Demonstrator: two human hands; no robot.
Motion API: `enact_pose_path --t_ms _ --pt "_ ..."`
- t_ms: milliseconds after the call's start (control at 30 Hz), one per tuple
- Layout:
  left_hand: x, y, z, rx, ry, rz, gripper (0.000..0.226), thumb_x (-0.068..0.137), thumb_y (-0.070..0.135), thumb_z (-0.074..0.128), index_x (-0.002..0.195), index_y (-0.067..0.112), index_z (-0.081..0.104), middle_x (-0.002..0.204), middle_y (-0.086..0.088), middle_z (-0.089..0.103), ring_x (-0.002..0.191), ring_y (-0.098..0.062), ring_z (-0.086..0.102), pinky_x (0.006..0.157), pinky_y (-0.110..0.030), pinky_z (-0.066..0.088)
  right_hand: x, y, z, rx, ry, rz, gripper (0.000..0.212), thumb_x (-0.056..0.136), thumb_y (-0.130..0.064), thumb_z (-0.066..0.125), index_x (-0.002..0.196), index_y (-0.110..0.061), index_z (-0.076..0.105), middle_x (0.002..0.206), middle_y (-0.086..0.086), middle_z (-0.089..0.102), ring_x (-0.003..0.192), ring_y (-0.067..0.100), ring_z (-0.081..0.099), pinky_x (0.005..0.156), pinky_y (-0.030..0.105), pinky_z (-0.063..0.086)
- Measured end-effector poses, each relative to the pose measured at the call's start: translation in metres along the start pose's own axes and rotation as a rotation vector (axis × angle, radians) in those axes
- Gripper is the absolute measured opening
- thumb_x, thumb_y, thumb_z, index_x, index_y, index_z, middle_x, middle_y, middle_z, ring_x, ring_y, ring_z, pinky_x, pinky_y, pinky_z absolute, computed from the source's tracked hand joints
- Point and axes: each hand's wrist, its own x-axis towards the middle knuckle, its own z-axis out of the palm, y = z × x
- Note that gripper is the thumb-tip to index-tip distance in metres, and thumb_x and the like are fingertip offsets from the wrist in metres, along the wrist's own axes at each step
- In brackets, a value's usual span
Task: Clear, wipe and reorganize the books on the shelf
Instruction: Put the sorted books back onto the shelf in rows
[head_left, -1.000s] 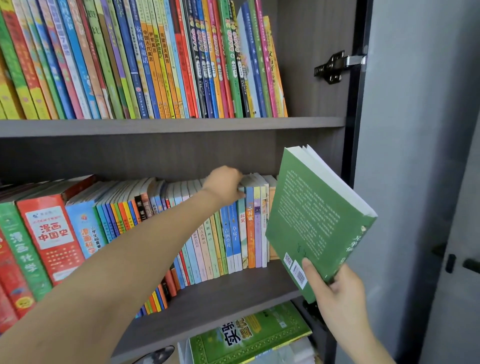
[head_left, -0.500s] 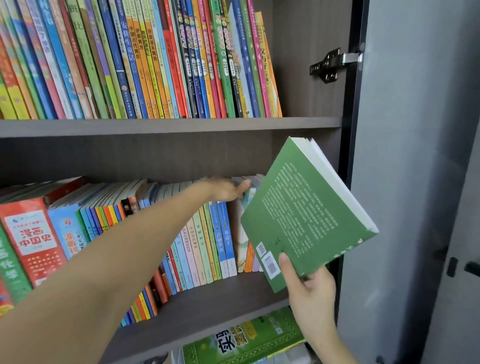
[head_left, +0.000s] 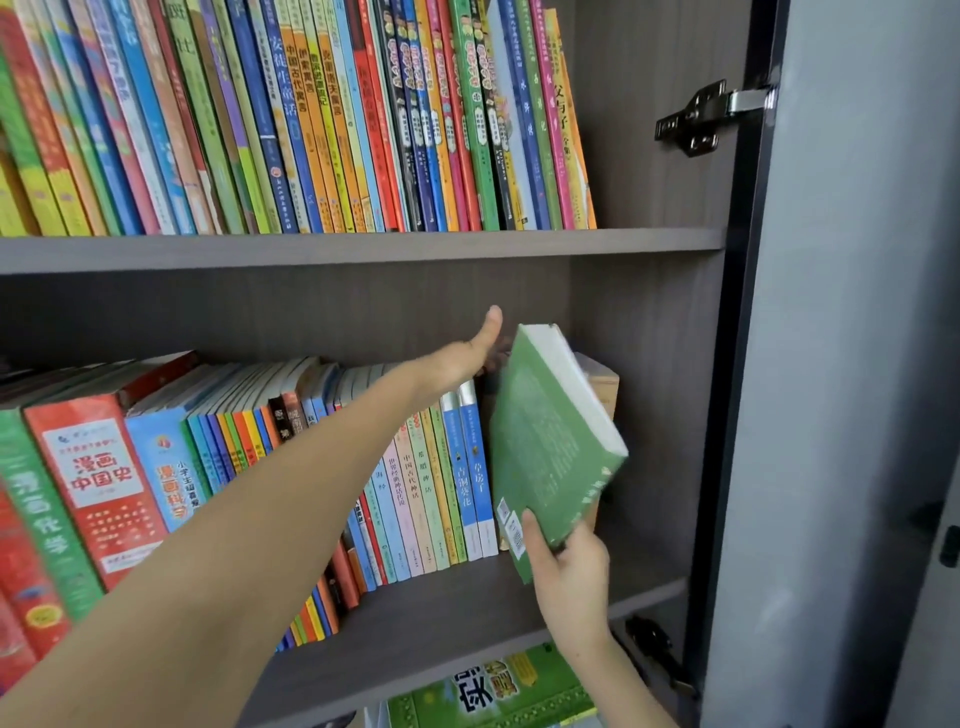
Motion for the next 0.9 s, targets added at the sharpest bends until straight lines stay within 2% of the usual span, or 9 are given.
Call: enact_pose_path --t_ms 100,200,367,433,500,600,733,800,900 --pt "0.002 -0.013 -0.002 -0.371 0.196 0.044 0.085 0.087 0.075 0.018 0.149 0.019 0.032 0.152 -0.005 0.035 0.139 -0.024 0.034 0.116 -0.042 0.016 0.009 0.003 0.017 -0.185 -0.075 -0.086 0.008 0.091 -0.016 0.064 0.095 -0.01 0.062 0.059 -0.014 0.052 0.046 0.004 0.051 0.045 0.01 0.037" --pt "-0.01 -0.021 -0.003 -0.481 0.239 0.245 0.075 0.088 0.071 0.029 0.147 0.026 0.035 0.152 0.004 0.036 0.139 -0.016 0.033 0.114 -0.033 0.02 0.03 -0.006 0.037 -0.33 -0.16 -0.048 0.028 0.097 -0.023 0.053 0.12 -0.007 0.053 0.082 -0.003 0.062 0.071 0.01 0.062 0.06 0.011 0.044" --pt "-0.022 -0.028 0.004 0.501 0.165 0.451 0.068 0.09 0.059 0.045 0.148 0.028 0.031 0.157 0.01 0.021 0.146 -0.009 0.012 0.115 -0.026 0.007 0.042 -0.022 0.051 -0.533 -0.351 0.093 0.029 0.101 -0.033 0.042 0.119 -0.01 0.041 0.094 0.001 0.062 0.082 0.019 0.062 0.067 0.03 0.05" --pt "-0.022 -0.03 0.008 0.652 0.137 0.442 0.074 0.091 0.054 0.05 0.152 0.021 0.022 0.158 0.004 0.02 0.145 -0.01 0.016 0.113 -0.02 0.013 0.038 -0.024 0.034 -0.646 -0.45 0.055 0.027 0.099 -0.034 0.046 0.117 -0.014 0.046 0.1 0.001 0.064 0.089 0.02 0.063 0.07 0.031 0.05" --pt "-0.019 -0.032 0.011 0.724 0.177 0.443 0.073 0.092 0.051 0.051 0.151 0.017 0.024 0.156 0.0 0.028 0.143 -0.014 0.026 0.112 -0.023 0.022 0.037 -0.025 0.007 -0.725 -0.261 -0.014 0.023 0.097 -0.035 0.048 0.108 -0.018 0.058 0.096 -0.001 0.069 0.086 0.021 0.066 0.066 0.029 0.047" --pt "-0.009 -0.027 0.017 0.857 0.297 0.412 0.065 0.093 0.049 0.05 0.146 0.015 0.034 0.139 -0.006 0.052 0.125 -0.023 0.051 0.097 -0.034 0.045 0.059 -0.014 -0.022 -0.509 0.073 0.094 0.024 0.094 -0.034 0.055 0.109 -0.015 0.058 0.103 0.001 0.069 0.091 0.023 0.066 0.066 0.027 0.041" --pt "-0.002 -0.019 0.02 0.915 0.361 0.328 0.064 0.091 0.051 0.054 0.143 0.017 0.039 0.114 -0.008 0.066 0.109 -0.025 0.06 0.081 -0.034 0.049 0.105 0.005 -0.026 0.03 -0.205 0.354 0.05 0.09 -0.013 0.061 0.134 -0.027 0.042 0.122 -0.01 0.06 0.112 0.01 0.057 0.096 0.036 0.044" --pt "-0.001 -0.02 0.017 0.916 0.335 0.326 0.072 0.089 0.055 0.054 0.146 0.016 0.034 0.112 -0.009 0.067 0.107 -0.025 0.06 0.082 -0.033 0.049 0.119 0.008 -0.03 0.229 -0.31 0.35 0.066 0.082 0.006 0.061 0.133 -0.03 0.039 0.117 -0.012 0.062 0.105 0.001 0.059 0.095 0.03 0.044" --pt "-0.006 -0.027 0.018 0.94 0.308 0.353 0.097 0.081 0.062 0.059 0.152 0.013 0.016 0.128 -0.009 0.059 0.11 -0.023 0.058 0.084 -0.031 0.047 0.133 0.01 -0.031 0.132 -0.479 0.242 0.083 0.074 0.013 0.063 0.136 -0.032 0.031 0.117 -0.01 0.06 0.109 0.001 0.055 0.09 0.026 0.043"
